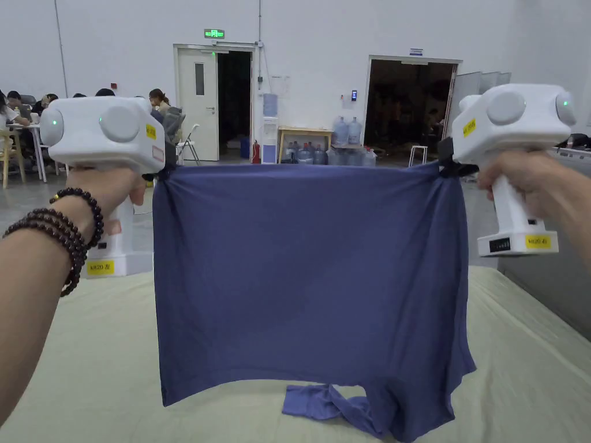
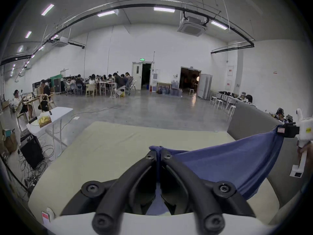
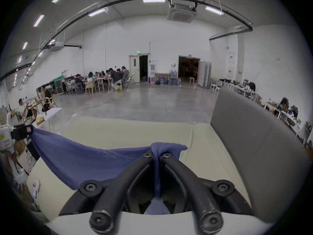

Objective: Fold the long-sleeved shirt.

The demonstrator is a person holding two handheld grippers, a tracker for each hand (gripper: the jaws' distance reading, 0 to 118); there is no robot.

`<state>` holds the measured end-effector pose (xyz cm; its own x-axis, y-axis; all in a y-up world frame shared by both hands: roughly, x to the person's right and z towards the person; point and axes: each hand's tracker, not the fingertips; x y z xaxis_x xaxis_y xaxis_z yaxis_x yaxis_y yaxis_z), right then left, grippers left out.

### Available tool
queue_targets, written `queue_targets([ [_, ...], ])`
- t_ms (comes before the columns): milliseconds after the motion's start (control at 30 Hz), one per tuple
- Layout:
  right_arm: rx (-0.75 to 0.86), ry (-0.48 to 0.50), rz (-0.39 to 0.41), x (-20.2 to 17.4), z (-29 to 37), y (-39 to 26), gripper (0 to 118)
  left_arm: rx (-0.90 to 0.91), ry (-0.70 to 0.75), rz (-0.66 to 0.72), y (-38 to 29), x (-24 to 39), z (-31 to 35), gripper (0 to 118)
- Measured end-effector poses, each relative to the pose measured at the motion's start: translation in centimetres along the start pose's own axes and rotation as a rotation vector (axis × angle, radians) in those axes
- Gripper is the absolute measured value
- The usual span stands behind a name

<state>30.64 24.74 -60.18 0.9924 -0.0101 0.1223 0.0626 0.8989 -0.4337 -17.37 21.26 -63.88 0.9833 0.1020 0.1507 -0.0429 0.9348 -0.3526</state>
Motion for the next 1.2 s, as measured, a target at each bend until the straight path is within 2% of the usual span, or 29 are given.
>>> queue_targets([
  [67,-0.015,0.017,-0.018,0.3,0.1,-2.2,1,-0.015,-0.008,0.009,-1.7,-0.1,0.9,0],
  [167,-0.06,0.017,0.022,0.4,1.4,-5.4,1,-0.048,-0.018,-0.004,-4.2,-0.3,3.0,0],
  [400,-0.107,0.076,0.049,0.4,7.3,-13.7,1,-0.06,-0.063,0.025,-11.0,-1.8,8.8,0],
  [567,-0.16,0.113,0.132,-0.2,12.3,-22.2,1,-0.11,-0.066,-0.037,-17.9,-2.8,13.3,0],
  [733,-0.279,0.169,0.144,-0.4,17.3,-32.0,1,-0.158,-0.076,-0.048,-26.4,-3.5,19.6,0],
  [900,-0.438,0.242,0.224,-0.6,20.3,-41.7,1,-0.335,-0.068,-0.198,-35.6,-3.6,24.7,0],
  [1067,-0.701,0.294,0.376,-1.4,21.1,-50.2,1,-0.587,-0.084,-0.202,-43.3,-4.9,26.9,0],
  [1200,-0.866,0.33,0.387,-1.9,20.3,-53.8,1,-0.767,-0.097,-0.23,-47.0,-5.5,26.8,0],
])
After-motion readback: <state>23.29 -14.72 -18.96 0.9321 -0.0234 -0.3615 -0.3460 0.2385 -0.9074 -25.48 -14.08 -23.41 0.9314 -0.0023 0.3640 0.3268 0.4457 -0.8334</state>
